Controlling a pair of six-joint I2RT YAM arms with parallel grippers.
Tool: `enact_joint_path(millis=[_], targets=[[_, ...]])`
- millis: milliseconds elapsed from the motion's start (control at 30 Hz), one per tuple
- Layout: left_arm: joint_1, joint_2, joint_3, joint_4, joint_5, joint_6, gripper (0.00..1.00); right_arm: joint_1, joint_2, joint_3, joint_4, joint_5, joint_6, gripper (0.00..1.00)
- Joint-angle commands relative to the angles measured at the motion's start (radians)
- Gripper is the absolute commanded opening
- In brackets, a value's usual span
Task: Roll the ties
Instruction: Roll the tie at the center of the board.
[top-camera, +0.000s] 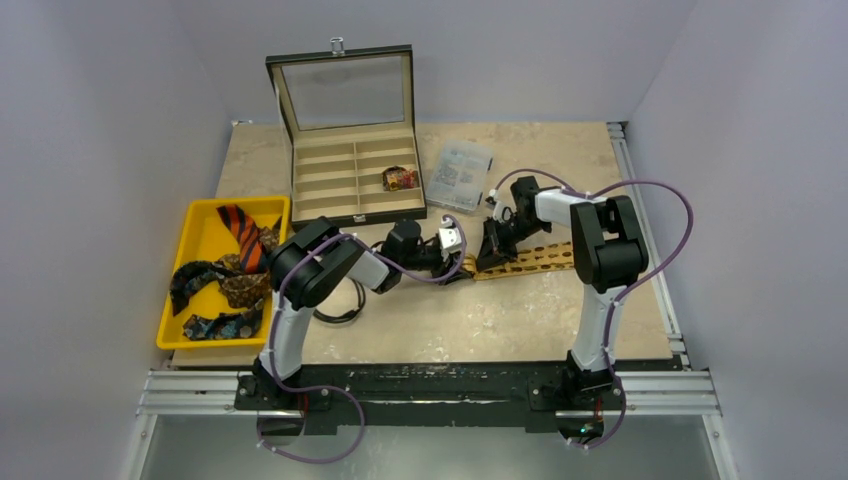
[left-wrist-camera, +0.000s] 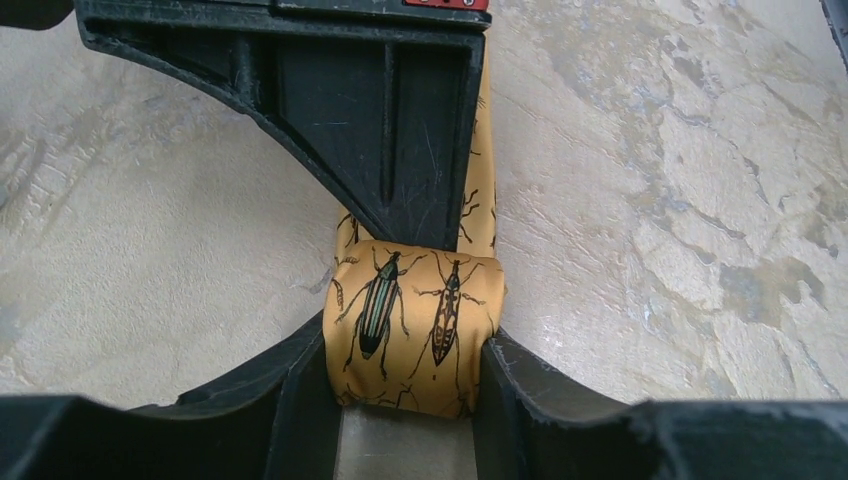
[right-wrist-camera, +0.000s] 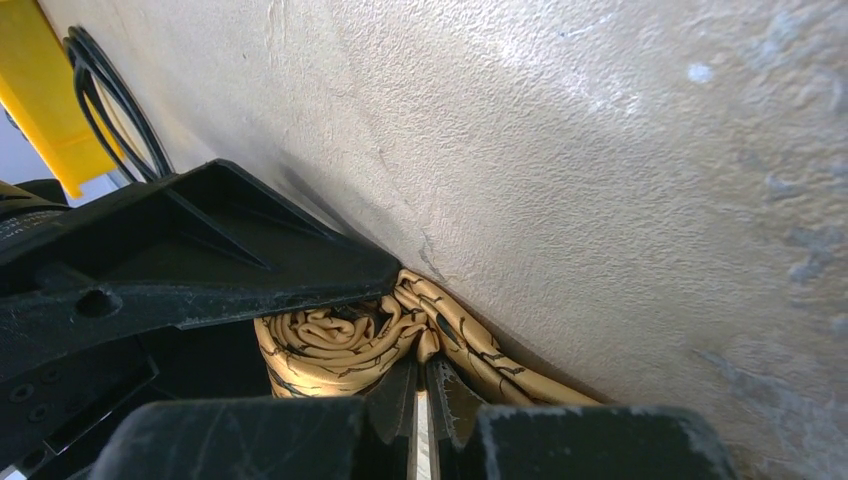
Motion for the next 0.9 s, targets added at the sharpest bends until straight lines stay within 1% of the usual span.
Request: enact_joint_path(millis=[0,67,133,200,233,267,400,433,567,633,767,867], targets=[[-0.047,0.025,0.054,-0.012,-0.011,-0.021,0.31,0.026,0.078,-0.037,0.091,0.239,-0.072,0.00],[-0.057,0.007,0.069,-0.125,-0.049,0.006,0.23,0.026,0.059,-0.041,0.092,0.207,-0.067,0.00],[-0.057,-0.024,0.048,-0.210,-0.092,0.029,0.15,0.024,0.030,-0.042,0.082,0.151,-0.072,0.00],[-0.055,-0.065,0.008,-0.270,-0.133,0.084,0.06,0.024,-0.001,-0.037,0.060,0.116,-0.088,0.00],[-0.053,-0.080,-0.009,-0.301,-0.149,0.102,0.02,0.023,-0.020,-0.036,0.050,0.095,-0.093,0.01],[-0.047,-0.093,-0.021,-0.335,-0.163,0.115,0.00,0.021,-0.045,-0.038,0.045,0.078,-0.095,0.04],[-0.034,-0.132,-0.054,-0.461,-0.204,0.171,0.00,-0.001,-0.109,-0.036,0.014,0.011,-0.106,0.20],[-0.034,-0.136,-0.053,-0.487,-0.214,0.186,0.00,-0.008,-0.124,-0.033,0.006,-0.004,-0.107,0.23],[-0.034,-0.137,-0.034,-0.566,-0.243,0.218,0.00,-0.063,-0.167,-0.033,0.008,-0.068,-0.107,0.25],[-0.034,-0.127,-0.018,-0.583,-0.248,0.216,0.00,-0.065,-0.163,-0.037,0.019,-0.034,-0.106,0.24],[-0.034,-0.115,0.034,-0.641,-0.272,0.190,0.00,-0.065,-0.092,-0.059,0.018,0.003,-0.107,0.22],[-0.038,-0.127,0.060,-0.672,-0.292,0.169,0.00,-0.063,-0.065,-0.081,0.048,0.059,-0.106,0.21]])
